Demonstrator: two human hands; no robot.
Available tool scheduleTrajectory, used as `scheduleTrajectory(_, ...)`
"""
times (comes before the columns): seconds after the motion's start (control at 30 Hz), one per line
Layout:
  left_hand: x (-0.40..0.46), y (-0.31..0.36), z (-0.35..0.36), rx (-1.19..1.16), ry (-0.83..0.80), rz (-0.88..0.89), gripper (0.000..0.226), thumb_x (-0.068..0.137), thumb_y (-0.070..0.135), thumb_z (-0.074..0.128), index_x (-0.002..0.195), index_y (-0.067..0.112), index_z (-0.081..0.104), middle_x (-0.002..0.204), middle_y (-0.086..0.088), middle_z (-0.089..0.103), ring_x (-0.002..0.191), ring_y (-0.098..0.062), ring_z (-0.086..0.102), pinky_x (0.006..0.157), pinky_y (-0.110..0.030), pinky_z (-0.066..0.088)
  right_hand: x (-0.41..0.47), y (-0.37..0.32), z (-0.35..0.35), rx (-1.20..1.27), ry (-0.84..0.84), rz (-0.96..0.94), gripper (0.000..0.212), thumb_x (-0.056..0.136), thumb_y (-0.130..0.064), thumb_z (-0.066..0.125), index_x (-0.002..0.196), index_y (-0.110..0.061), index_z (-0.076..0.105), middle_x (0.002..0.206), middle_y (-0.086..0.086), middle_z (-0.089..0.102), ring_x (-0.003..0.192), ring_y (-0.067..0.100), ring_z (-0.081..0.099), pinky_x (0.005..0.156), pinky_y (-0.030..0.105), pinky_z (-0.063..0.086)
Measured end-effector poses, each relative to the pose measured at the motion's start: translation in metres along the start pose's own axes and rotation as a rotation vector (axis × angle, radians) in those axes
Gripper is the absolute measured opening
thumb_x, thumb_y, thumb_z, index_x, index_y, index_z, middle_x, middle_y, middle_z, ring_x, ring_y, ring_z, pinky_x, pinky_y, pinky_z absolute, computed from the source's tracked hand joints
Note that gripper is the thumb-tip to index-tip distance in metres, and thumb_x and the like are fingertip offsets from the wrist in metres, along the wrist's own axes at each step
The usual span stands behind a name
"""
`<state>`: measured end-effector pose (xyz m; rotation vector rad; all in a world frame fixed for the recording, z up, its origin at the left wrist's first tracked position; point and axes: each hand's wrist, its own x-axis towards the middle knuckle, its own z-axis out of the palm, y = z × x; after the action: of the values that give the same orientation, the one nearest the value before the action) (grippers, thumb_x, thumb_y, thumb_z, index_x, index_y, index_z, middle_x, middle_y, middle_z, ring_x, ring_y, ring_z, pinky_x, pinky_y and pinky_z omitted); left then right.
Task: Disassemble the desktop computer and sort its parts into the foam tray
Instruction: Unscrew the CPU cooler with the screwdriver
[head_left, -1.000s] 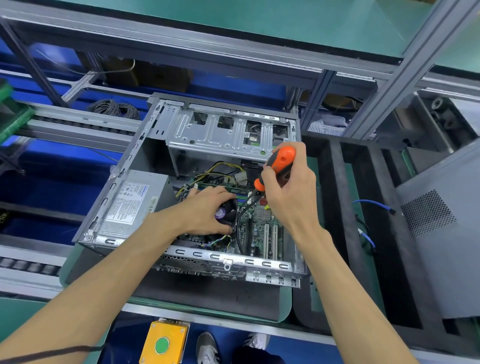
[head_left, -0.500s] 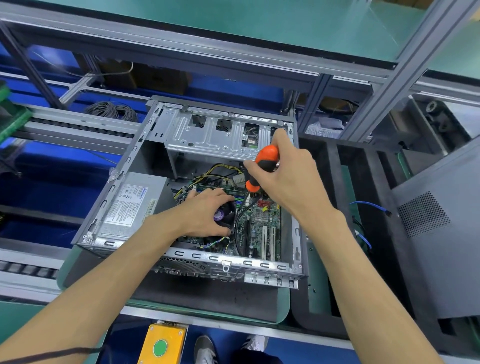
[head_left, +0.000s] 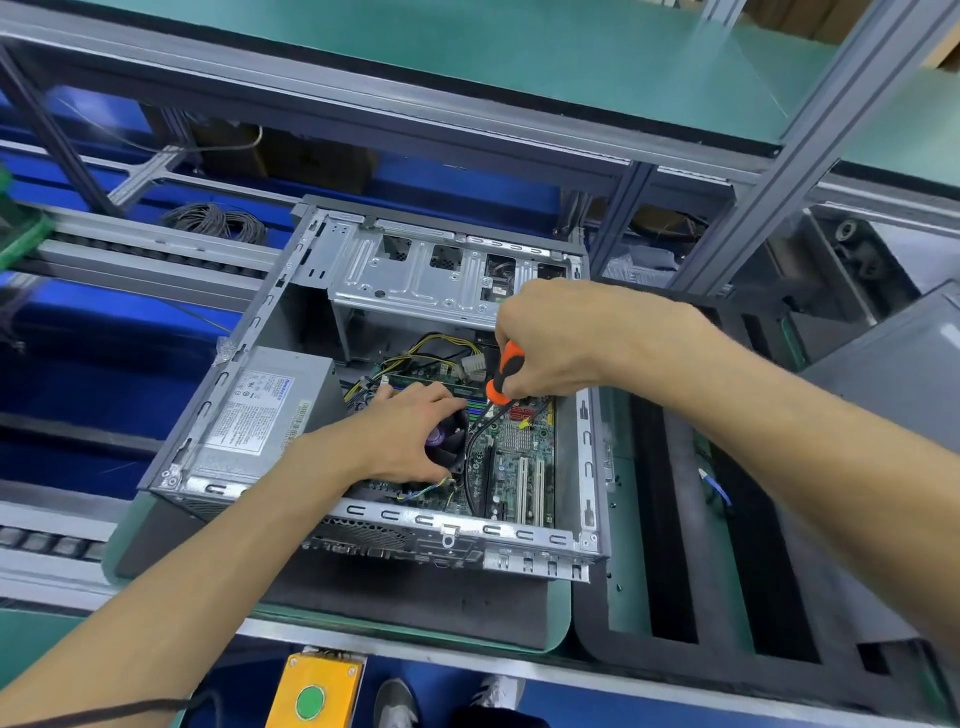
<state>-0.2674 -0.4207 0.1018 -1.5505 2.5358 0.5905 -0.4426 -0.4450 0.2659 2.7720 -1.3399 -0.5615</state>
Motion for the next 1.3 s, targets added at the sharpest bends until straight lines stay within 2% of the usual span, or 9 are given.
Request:
scheduleTrajectory(0.2, 0.000, 0.001, 0.000, -0.003, 0.014, -0.002, 0.095, 0.078, 0.055, 0.071, 0.156, 0.023, 0.025, 0.144, 0.006, 0.038, 0.135, -0.017, 0.032, 0.112, -0.047, 0.021, 0.017, 0.019, -0.002, 0.164, -0.165, 0.069, 0.056, 0.090, -0.057, 0.062, 0.053, -0.016, 0.053, 0.036, -0.007, 0.049, 0.033, 0.008, 0.045, 0.033, 0.018, 0.032)
scheduleTrajectory(0.4, 0.002, 0.002, -0.002, -0.018, 0.009, -0.009, 0.094, 0.078, 0.055, 0.071, 0.155, 0.023, 0.026, 0.143, 0.006, 0.038, 0.135, -0.016, 0.032, 0.114, -0.047, 0.020, 0.012, 0.034, 0.012, 0.660, -0.408, 0.374, 0.046, 0.101, -0.043, 0.048, 0.077, -0.008, 0.067, 0.045, -0.001, 0.047, 0.036, 0.015, 0.031, 0.039, 0.017, 0.021)
scheduleTrajectory(0.5, 0.003, 0.003, -0.003, -0.008, -0.004, -0.016, 0.094, 0.078, 0.056, 0.071, 0.155, 0.024, 0.026, 0.143, 0.006, 0.038, 0.134, -0.017, 0.033, 0.114, -0.049, 0.021, 0.004, 0.034, 0.008, 0.472, -0.379, 0.255, 0.044, 0.092, -0.055, 0.064, 0.085, -0.012, 0.060, 0.061, 0.000, 0.056, 0.049, 0.019, 0.043, 0.043, 0.020, 0.033)
scheduleTrajectory(0.6, 0.002, 0.002, -0.004, 0.002, -0.006, -0.014, 0.096, 0.078, 0.057, 0.070, 0.155, 0.023, 0.025, 0.142, 0.005, 0.038, 0.134, -0.017, 0.033, 0.114, -0.049, 0.022, -0.003, 0.024, 0.004, 0.079, -0.231, 0.075, 0.036, 0.088, -0.040, 0.072, 0.097, -0.017, 0.046, 0.081, 0.000, 0.053, 0.064, 0.018, 0.050, 0.049, 0.028, 0.035)
scheduleTrajectory(0.7, 0.002, 0.001, -0.004, -0.005, 0.000, -0.007, 0.097, 0.078, 0.058, 0.070, 0.156, 0.024, 0.024, 0.143, 0.006, 0.037, 0.135, -0.017, 0.033, 0.114, -0.047, 0.021, -0.003, 0.014, -0.001, -0.183, 0.001, -0.114, 0.024, 0.093, -0.035, 0.063, 0.090, -0.017, 0.048, 0.072, -0.003, 0.039, 0.058, 0.017, 0.041, 0.048, 0.029, 0.026)
scheduleTrajectory(0.83, 0.002, 0.001, -0.002, -0.014, 0.010, -0.001, 0.097, 0.077, 0.058, 0.070, 0.156, 0.023, 0.024, 0.142, 0.006, 0.037, 0.134, -0.016, 0.032, 0.113, -0.046, 0.019, 0.013, 0.000, -0.002, -0.130, 0.049, -0.089, 0.044, 0.099, -0.038, 0.052, 0.066, -0.011, 0.043, 0.064, 0.002, 0.041, 0.058, 0.025, 0.047, 0.046, 0.027, 0.027)
scheduleTrajectory(0.97, 0.002, 0.000, -0.002, -0.026, 0.013, 0.002, 0.096, 0.077, 0.057, 0.070, 0.155, 0.024, 0.026, 0.141, 0.005, 0.038, 0.133, -0.017, 0.033, 0.112, -0.045, 0.020, 0.032, 0.003, -0.007, 0.010, -0.244, 0.147, 0.038, 0.100, -0.026, 0.047, 0.067, -0.009, 0.056, 0.064, 0.003, 0.056, 0.048, 0.015, 0.047, 0.046, 0.024, 0.033)
scheduleTrajectory(1.1, 0.003, -0.001, -0.001, -0.047, 0.010, 0.004, 0.096, 0.076, 0.059, 0.070, 0.154, 0.024, 0.028, 0.138, 0.006, 0.039, 0.132, -0.017, 0.034, 0.111, -0.044, 0.021, 0.045, 0.000, -0.010, 0.136, -0.562, 0.208, 0.049, 0.104, -0.041, 0.046, 0.068, -0.010, 0.061, 0.050, -0.001, 0.056, 0.028, 0.013, 0.034, 0.039, 0.019, 0.027)
scheduleTrajectory(1.3, 0.005, -0.002, 0.000, -0.060, 0.009, 0.007, 0.096, 0.074, 0.059, 0.071, 0.153, 0.024, 0.029, 0.138, 0.006, 0.039, 0.132, -0.017, 0.033, 0.108, -0.045, 0.019, 0.024, -0.004, -0.007, -0.570, -0.003, -0.423, 0.048, 0.097, -0.048, 0.055, 0.064, -0.015, 0.043, 0.057, -0.002, 0.037, 0.063, 0.029, 0.048, 0.058, 0.032, 0.040)
